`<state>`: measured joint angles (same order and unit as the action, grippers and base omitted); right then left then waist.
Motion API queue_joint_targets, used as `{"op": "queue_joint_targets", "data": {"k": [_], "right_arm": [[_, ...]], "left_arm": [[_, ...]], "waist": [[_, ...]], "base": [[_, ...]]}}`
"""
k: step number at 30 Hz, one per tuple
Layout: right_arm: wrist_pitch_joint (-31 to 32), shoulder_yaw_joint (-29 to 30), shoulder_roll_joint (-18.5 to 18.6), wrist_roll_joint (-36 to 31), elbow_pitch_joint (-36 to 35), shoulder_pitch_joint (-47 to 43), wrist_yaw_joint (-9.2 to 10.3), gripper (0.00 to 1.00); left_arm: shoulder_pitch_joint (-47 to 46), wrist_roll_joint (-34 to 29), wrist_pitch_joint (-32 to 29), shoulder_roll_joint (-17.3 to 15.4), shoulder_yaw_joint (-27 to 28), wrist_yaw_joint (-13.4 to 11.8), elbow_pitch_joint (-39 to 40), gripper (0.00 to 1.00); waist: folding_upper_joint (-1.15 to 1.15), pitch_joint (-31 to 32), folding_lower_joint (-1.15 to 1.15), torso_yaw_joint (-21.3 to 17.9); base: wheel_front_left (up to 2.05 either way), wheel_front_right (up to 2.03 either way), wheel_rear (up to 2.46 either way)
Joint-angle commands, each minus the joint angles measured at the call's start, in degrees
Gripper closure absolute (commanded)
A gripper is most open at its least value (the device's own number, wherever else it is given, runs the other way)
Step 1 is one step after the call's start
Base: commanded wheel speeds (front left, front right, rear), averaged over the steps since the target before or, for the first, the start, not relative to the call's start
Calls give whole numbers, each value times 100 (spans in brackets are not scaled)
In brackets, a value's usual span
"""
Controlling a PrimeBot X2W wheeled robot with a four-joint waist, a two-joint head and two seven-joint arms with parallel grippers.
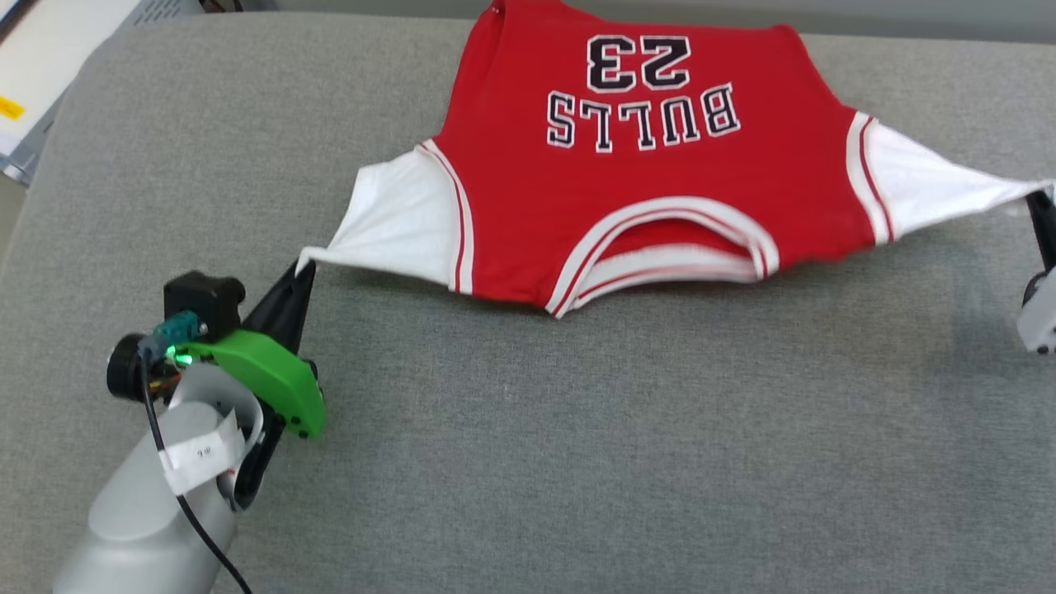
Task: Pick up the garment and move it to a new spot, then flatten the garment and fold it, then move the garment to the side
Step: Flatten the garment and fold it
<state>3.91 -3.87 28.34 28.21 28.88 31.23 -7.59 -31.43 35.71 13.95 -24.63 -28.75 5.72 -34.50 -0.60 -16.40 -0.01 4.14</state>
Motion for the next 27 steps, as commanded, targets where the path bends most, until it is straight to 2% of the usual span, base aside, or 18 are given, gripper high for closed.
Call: {"op": "queue_joint_targets", "data": {"k": [1, 9, 14, 18, 21, 27], "right_arm": [[74, 0, 121, 129, -136, -255, 10, 100], [694, -176, 546, 756, -962, -1568, 10, 100], [1208, -156, 731, 1114, -1253, -2260, 10, 100], [1731, -101, 727, 1532, -1467, -2801, 10, 100], [2070, -21, 798, 1591, -1547, -3178, 10, 100], [2702, 271, 677, 1694, -1721, -3700, 10, 100]], "left_arm": [[221, 73, -57, -108, -16, -61, 71, 100], [1117, 84, -359, -361, -219, -226, 699, 100], [1564, 46, -479, -669, -271, -341, 1016, 100], [2008, 96, -613, -865, -322, -411, 1345, 100], [2317, 143, -709, -985, -402, -385, 1680, 100], [2769, 194, -1048, -1096, -621, -435, 2174, 100]], "waist": [[60, 425, 1, -79], [60, 728, 1, -113], [60, 851, 1, -136], [60, 939, 1, -143], [60, 989, 1, -146], [60, 1052, 1, -125]], "base": [[0, 0, 0], [0, 0, 0], [0, 0, 0], [0, 0, 0], [0, 0, 0], [0, 0, 0]]}}
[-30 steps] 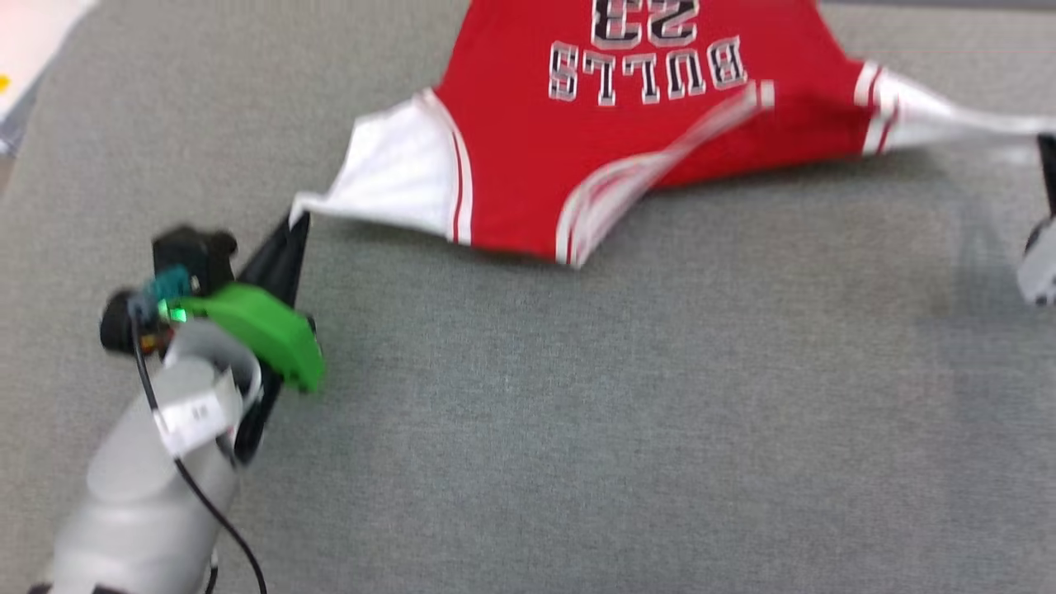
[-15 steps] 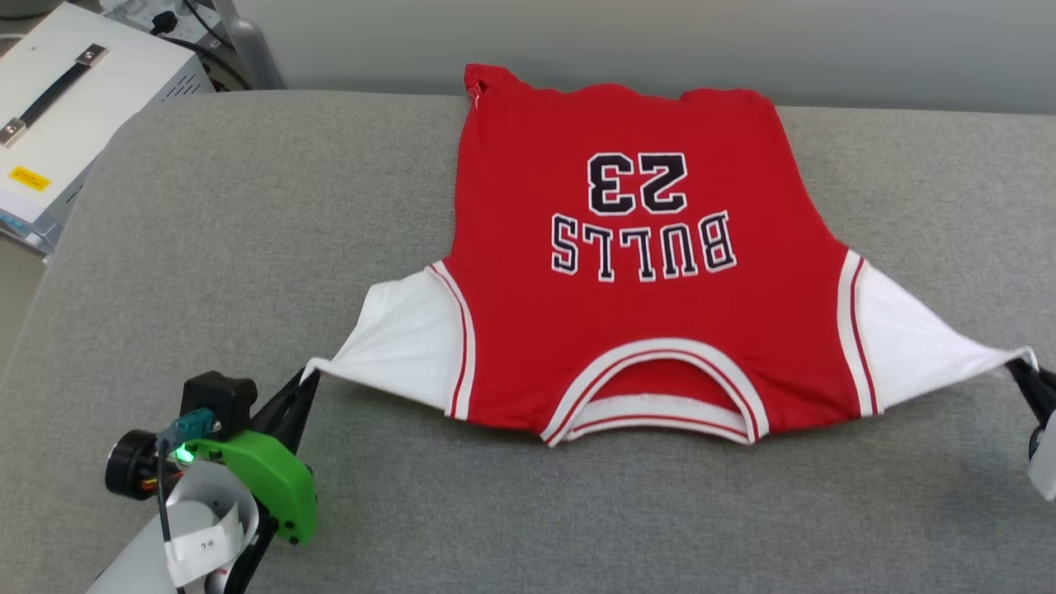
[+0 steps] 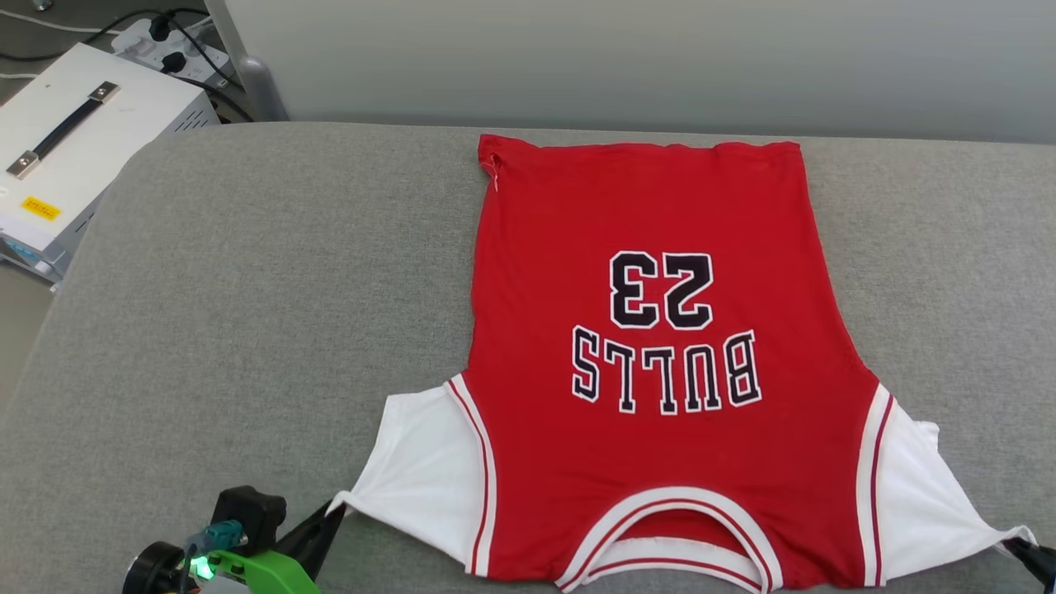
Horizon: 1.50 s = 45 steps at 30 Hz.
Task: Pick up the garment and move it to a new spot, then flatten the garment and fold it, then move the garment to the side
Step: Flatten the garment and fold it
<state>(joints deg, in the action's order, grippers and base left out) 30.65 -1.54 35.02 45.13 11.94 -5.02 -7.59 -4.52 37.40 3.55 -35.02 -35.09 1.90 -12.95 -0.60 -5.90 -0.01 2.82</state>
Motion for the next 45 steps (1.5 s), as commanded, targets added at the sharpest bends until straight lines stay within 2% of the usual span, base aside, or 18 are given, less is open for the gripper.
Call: {"op": "queue_joint_targets", "data": {"k": [1, 5, 6, 10, 12, 16, 23, 29, 35, 45], "right_arm": [[87, 81, -12, -4, -89, -118, 10, 100], [316, 280, -89, -74, -390, -131, 10, 100], [370, 344, -102, -113, -476, -96, 10, 0], [702, 603, -151, -127, -879, 148, 10, 0], [1003, 813, -210, -123, -1114, 368, 10, 0], [1710, 1086, -389, -157, -1582, 1030, 10, 0], [3377, 1578, -709, -892, -1840, 2776, 10, 0], [4309, 1745, -821, -1675, -1626, 4164, 10, 0], [4622, 1840, -937, -2459, -1039, 5265, 10, 0], [4574, 1874, -702, -3351, -106, 6546, 10, 0]], "left_arm": [[110, 37, -36, -52, -2, -67, 75, 100], [139, -9, -68, 10, -82, -133, 290, 100], [125, -13, -80, 40, -101, -144, 353, 100], [9, -116, -200, 17, -193, -136, 651, 100], [-57, -154, -495, -63, -319, -75, 890, 100], [-185, -112, -954, -157, -374, -113, 1509, 100], [-448, -186, -1706, -390, -463, -221, 2773, 100], [-668, -445, -2129, -559, -478, -395, 3457, 100], [-862, -621, -2274, -533, -509, -462, 3894, 100], [-972, -657, -2233, -334, -650, -416, 4079, 100]], "waist": [[60, 1, 1, 14], [60, -31, 1, 46], [60, -58, 1, 60], [60, -226, 1, 146], [60, -367, 1, 230], [60, -737, 1, 420], [60, -1587, 1, 951], [60, -2278, 1, 1358], [60, -2798, 1, 1716], [60, -3359, 1, 2123]], "base": [[0, 0, 0], [0, 0, 0], [0, 0, 0], [0, 0, 0], [0, 0, 0], [0, 0, 0], [0, 0, 0], [0, 0, 0], [0, 0, 0], [0, 0, 0]]}}
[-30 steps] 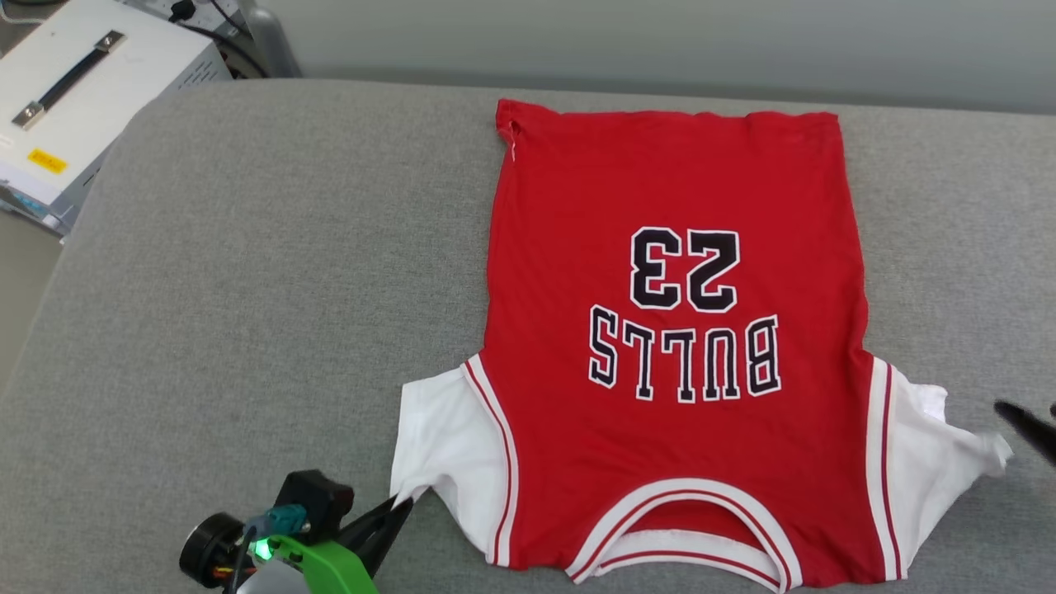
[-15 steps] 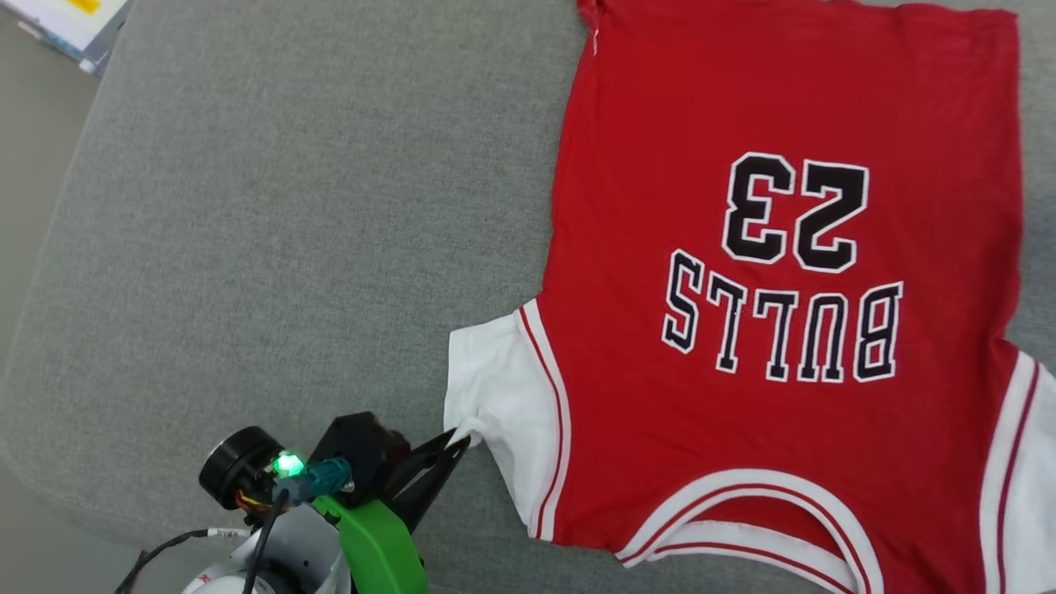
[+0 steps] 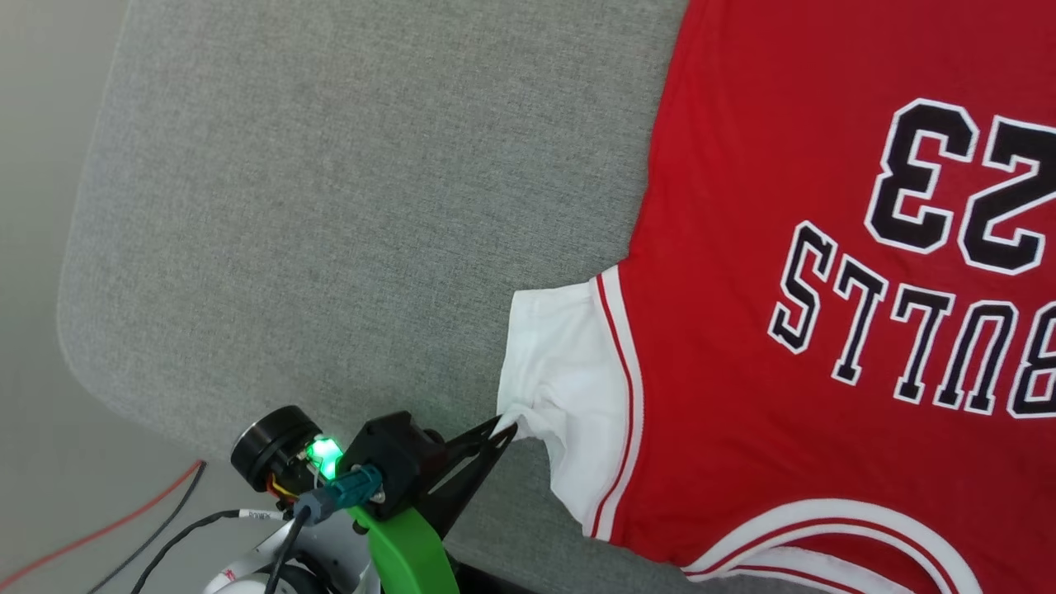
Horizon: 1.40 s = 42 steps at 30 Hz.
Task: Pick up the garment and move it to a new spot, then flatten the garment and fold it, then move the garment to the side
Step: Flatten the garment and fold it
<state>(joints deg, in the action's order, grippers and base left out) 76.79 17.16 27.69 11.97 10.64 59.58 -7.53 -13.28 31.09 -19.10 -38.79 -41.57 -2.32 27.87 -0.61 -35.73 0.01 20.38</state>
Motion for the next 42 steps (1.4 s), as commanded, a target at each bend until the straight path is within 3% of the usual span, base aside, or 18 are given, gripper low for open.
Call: {"op": "queue_joint_targets", "data": {"k": [1, 9, 10, 12, 22, 31, 42], "right_arm": [[-153, 37, 103, -237, 286, 351, 4, 0], [-559, -115, 176, -355, 920, 410, 4, 0], [-558, -139, 192, -356, 980, 380, 4, 9], [-529, -188, 220, -330, 1093, 311, 4, 99], [-625, -439, 424, -162, 1217, -123, 4, 100], [-683, -533, 447, 22, 1261, -901, 4, 100], [-866, -1072, 361, 757, 550, -2813, 4, 100]], "left_arm": [[-147, -34, 101, 100, -19, 42, -54, 100], [-211, -13, 215, 187, -19, 60, -236, 100], [-217, -13, 216, 186, -15, 57, -247, 100], [-233, -10, 212, 185, -7, 50, -265, 100], [-233, 33, 252, 179, 58, -31, -383, 100], [-145, -24, 236, 59, 108, -173, -487, 100], [269, 246, 335, 147, 230, -538, -799, 100]], "waist": [[61, -482, -1, 451], [61, -555, -1, 509], [61, -551, -1, 510], [61, -534, -1, 508], [61, -140, -1, 338], [61, 717, -1, -168], [61, 1894, -1, -894]], "base": [[0, 0, 0], [0, 0, 0], [0, 0, 0], [0, 0, 0], [0, 0, 0], [0, 0, 0], [0, 0, 0]]}}
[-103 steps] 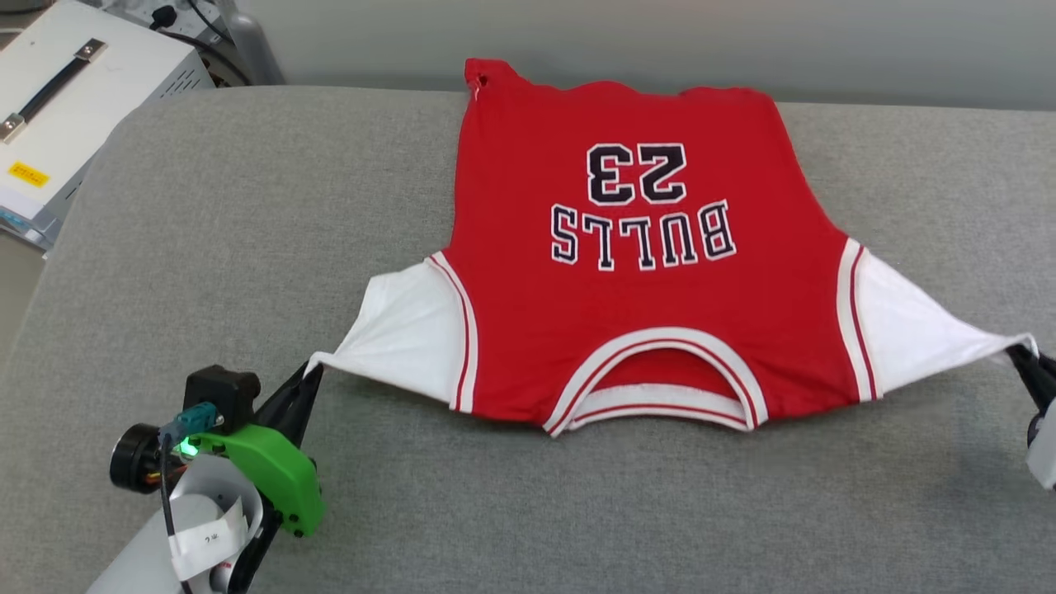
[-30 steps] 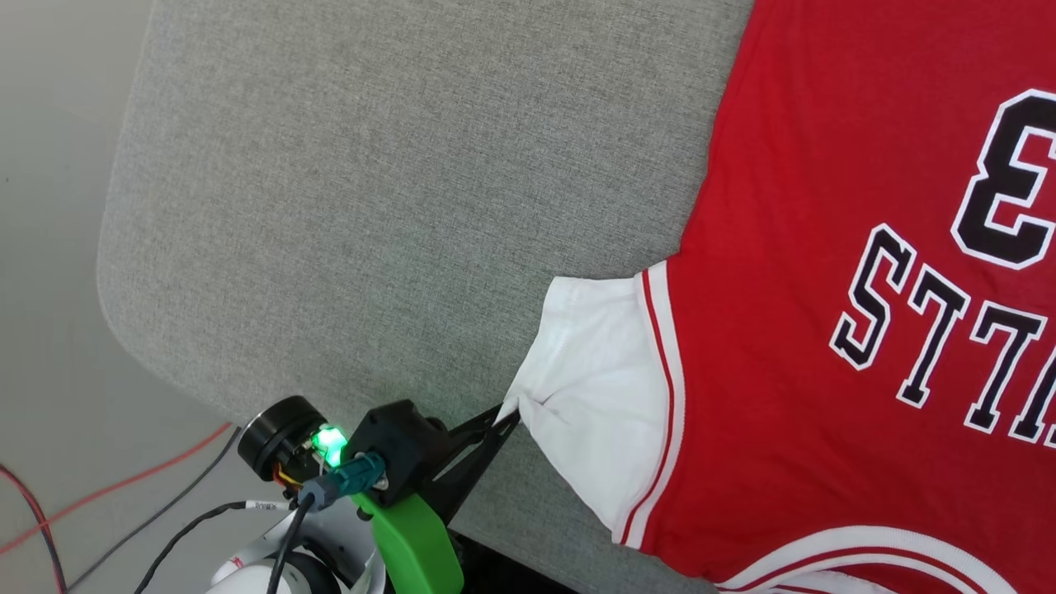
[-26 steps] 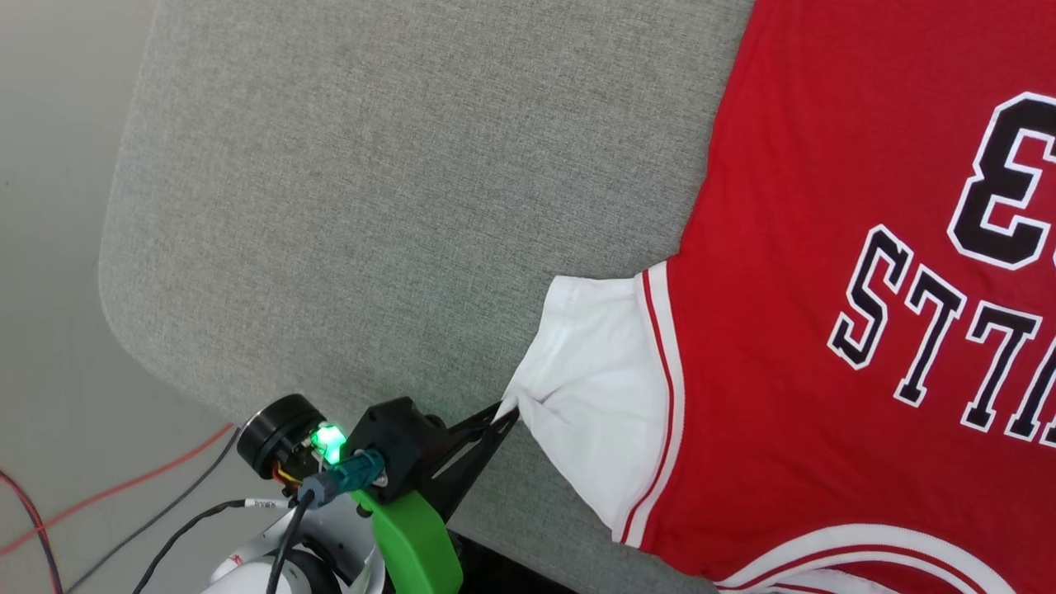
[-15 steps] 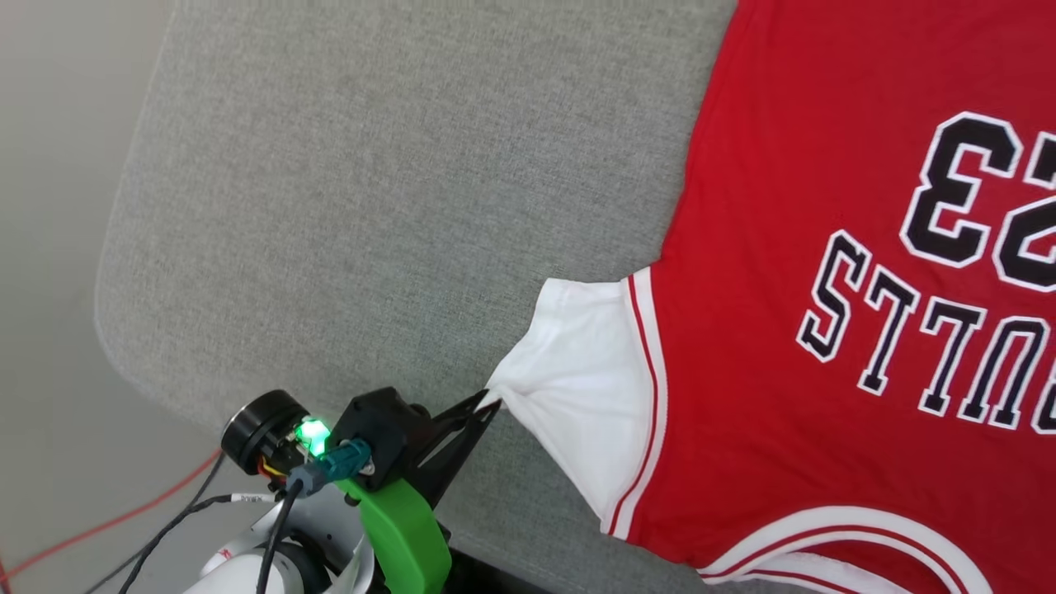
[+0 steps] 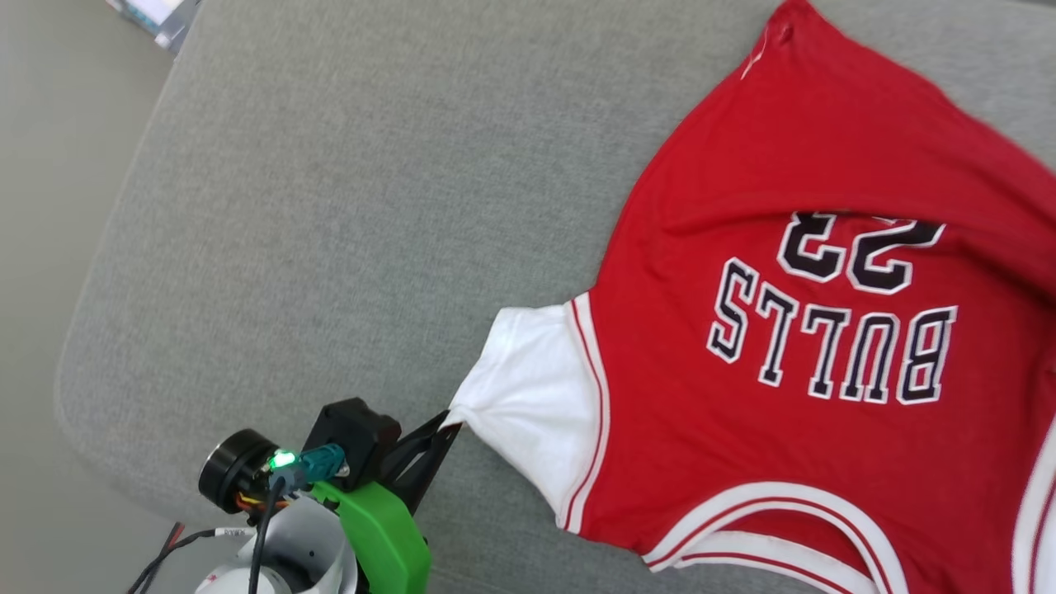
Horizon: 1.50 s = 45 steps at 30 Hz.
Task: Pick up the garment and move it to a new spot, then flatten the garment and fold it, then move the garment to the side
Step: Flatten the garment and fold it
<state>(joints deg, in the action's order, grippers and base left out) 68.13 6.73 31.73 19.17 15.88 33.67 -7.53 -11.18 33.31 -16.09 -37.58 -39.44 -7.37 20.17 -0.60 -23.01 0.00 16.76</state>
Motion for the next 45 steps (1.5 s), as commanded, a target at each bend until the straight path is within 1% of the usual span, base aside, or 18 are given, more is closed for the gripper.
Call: {"op": "queue_joint_targets", "data": {"k": [1, 6, 8, 15, 20, 23, 26, 31, 32, 33, 38, 42, 45], "right_arm": [[-30, -16, -68, 109, -54, -388, 4, 100], [-217, 129, -389, 414, -492, -1220, 4, 100], [-234, 178, -455, 483, -713, -1543, 4, 100], [-165, 463, -605, 651, -1613, -2606, 4, 100], [-17, 706, -776, 662, -2225, -3338, 4, 100], [75, 792, -920, 610, -2424, -3738, 4, 100], [85, 812, -1106, 571, -2461, -4078, 4, 100], [-19, 764, -1254, 509, -2387, -4262, 4, 100], [-53, 756, -1273, 524, -2394, -4245, 4, 84], [-84, 771, -1300, 542, -2398, -4205, 4, 0], [-197, 723, -1164, 626, -2629, -3860, 4, 0], [-81, 692, -1130, 833, -2944, -3334, 4, 0], [80, 575, -1034, 878, -3158, -2833, 4, 0]], "left_arm": [[94, 30, 37, 19, 15, -53, -54, 100], [375, 163, 163, 17, 83, -203, -269, 100], [465, 183, 223, 28, 92, -251, -357, 100], [693, 361, 461, 186, 159, -367, -577, 100], [796, 395, 608, 264, 209, -477, -691, 100], [825, 413, 700, 323, 240, -528, -738, 100], [812, 442, 772, 397, 251, -533, -773, 100], [738, 463, 823, 468, 245, -499, -810, 100], [719, 460, 828, 469, 246, -492, -812, 100], [694, 456, 832, 468, 249, -483, -812, 100], [586, 426, 850, 461, 253, -444, -747, 100], [487, 407, 848, 458, 252, -408, -627, 100], [379, 353, 847, 444, 254, -388, -531, 100]], "waist": [[60, 692, 0, -577], [60, 1116, 0, -906], [60, 1218, 0, -987], [60, 1541, 0, -1163], [60, 1727, 0, -1232], [60, 1778, 0, -1244], [60, 1801, 0, -1235], [60, 1781, 0, -1195], [60, 1763, 0, -1185], [60, 1736, 0, -1172], [60, 1551, 0, -1087], [60, 1364, 0, -971], [60, 1178, 0, -844]], "base": [[0, 0, 0], [0, 0, 0], [0, 0, 0], [0, 0, 0], [0, 0, 0], [0, 0, 0], [0, 0, 0], [0, 0, 0], [0, 0, 0], [0, 0, 0], [0, 0, 0], [0, 0, 0], [0, 0, 0]]}}
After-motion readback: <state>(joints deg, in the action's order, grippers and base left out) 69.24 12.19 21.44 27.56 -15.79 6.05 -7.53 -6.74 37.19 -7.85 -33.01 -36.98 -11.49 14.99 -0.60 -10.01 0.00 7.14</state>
